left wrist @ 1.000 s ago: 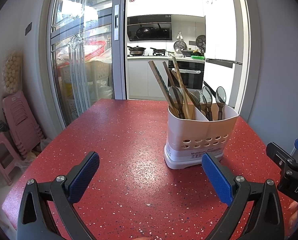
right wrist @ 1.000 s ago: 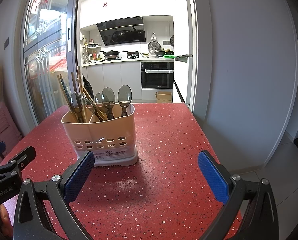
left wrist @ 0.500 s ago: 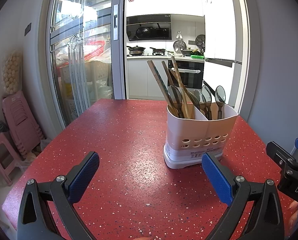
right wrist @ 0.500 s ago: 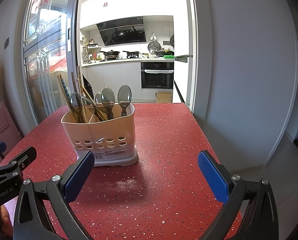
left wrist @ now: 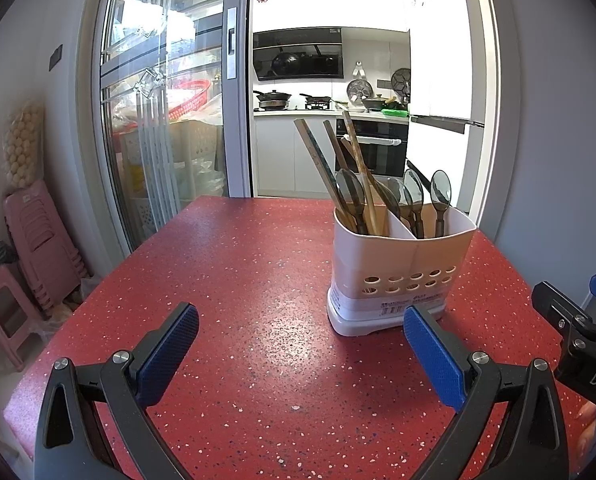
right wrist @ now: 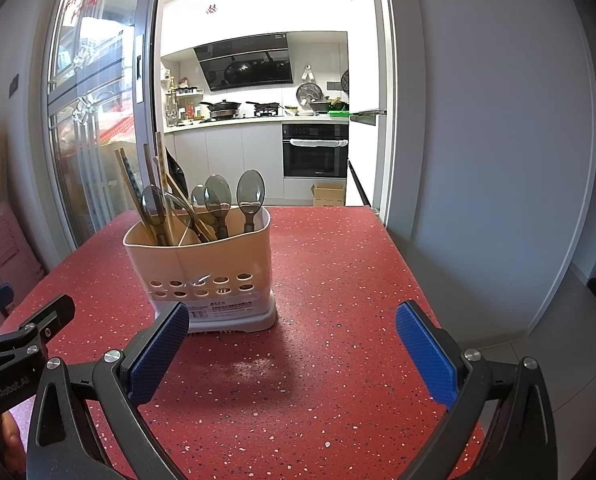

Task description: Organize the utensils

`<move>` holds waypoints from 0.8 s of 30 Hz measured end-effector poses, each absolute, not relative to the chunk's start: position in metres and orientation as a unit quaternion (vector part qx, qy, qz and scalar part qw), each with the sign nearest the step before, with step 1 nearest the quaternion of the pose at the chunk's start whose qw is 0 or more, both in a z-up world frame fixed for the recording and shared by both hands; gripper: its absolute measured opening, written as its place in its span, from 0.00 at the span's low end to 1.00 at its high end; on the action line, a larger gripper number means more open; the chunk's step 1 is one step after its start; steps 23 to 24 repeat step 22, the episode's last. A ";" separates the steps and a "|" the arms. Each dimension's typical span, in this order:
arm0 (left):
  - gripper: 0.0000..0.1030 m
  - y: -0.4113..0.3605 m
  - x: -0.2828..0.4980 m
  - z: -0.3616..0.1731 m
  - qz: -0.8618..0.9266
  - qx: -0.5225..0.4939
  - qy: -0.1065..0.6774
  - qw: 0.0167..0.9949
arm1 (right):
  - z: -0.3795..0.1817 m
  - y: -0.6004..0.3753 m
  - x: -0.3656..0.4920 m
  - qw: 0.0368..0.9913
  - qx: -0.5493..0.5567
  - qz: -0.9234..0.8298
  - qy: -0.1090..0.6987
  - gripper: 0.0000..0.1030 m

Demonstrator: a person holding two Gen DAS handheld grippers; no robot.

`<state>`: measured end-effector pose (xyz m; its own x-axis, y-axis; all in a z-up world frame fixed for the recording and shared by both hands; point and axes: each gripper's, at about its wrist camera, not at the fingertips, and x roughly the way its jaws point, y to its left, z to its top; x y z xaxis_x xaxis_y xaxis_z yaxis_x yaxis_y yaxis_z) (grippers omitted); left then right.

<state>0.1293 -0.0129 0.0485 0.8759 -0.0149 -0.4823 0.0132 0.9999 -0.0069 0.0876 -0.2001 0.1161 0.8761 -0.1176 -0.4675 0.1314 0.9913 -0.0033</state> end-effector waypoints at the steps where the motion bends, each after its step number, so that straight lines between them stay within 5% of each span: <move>1: 1.00 -0.013 0.130 0.048 -0.008 -0.003 0.250 0.968 | 0.116 -0.201 0.088 0.968 0.014 -0.064 0.240 1.00; 24: 1.00 -0.011 0.129 0.050 -0.016 -0.005 0.250 0.968 | 0.116 -0.200 0.088 0.969 0.013 -0.063 0.240 1.00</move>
